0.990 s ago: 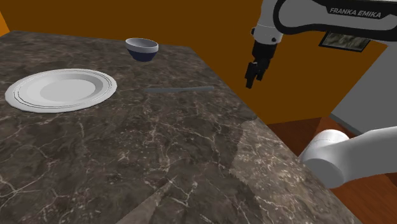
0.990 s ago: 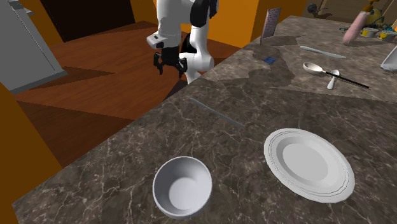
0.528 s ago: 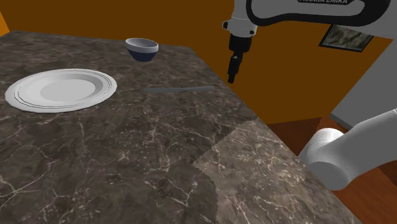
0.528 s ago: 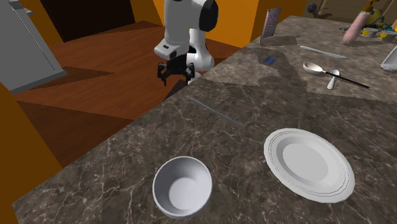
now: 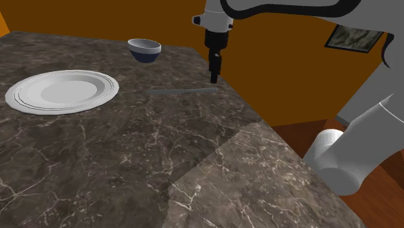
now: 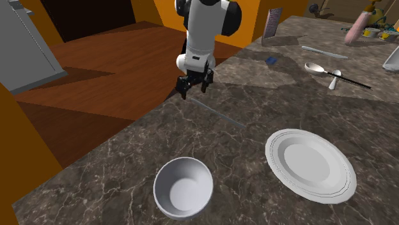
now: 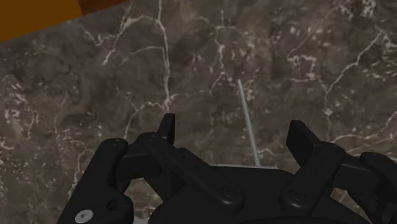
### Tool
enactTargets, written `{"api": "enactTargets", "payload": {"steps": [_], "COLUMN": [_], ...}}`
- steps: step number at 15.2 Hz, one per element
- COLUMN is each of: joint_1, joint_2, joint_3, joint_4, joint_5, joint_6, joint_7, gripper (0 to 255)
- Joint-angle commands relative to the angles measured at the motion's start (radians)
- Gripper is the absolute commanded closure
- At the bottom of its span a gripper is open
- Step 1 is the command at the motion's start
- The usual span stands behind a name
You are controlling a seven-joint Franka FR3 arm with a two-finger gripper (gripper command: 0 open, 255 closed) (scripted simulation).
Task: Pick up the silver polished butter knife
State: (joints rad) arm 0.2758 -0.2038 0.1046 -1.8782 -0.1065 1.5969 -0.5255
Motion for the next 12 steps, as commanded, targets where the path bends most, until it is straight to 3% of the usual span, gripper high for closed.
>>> {"api": "enactTargets", "payload": {"steps": [1, 5, 12], "joint_1": [0.024, 0.072, 0.071], "joint_2": [0.047, 0.124, 0.115], "joint_3": [0.018, 0.06, 0.06], "joint_4": [0.048, 0.138, 0.034], "joint_5": [0.001, 0.001, 0.001], "joint_6": [-0.001, -0.017, 0.078], "joint_7": [-0.063, -0.175, -0.166], "gripper": [0, 0, 0]}}
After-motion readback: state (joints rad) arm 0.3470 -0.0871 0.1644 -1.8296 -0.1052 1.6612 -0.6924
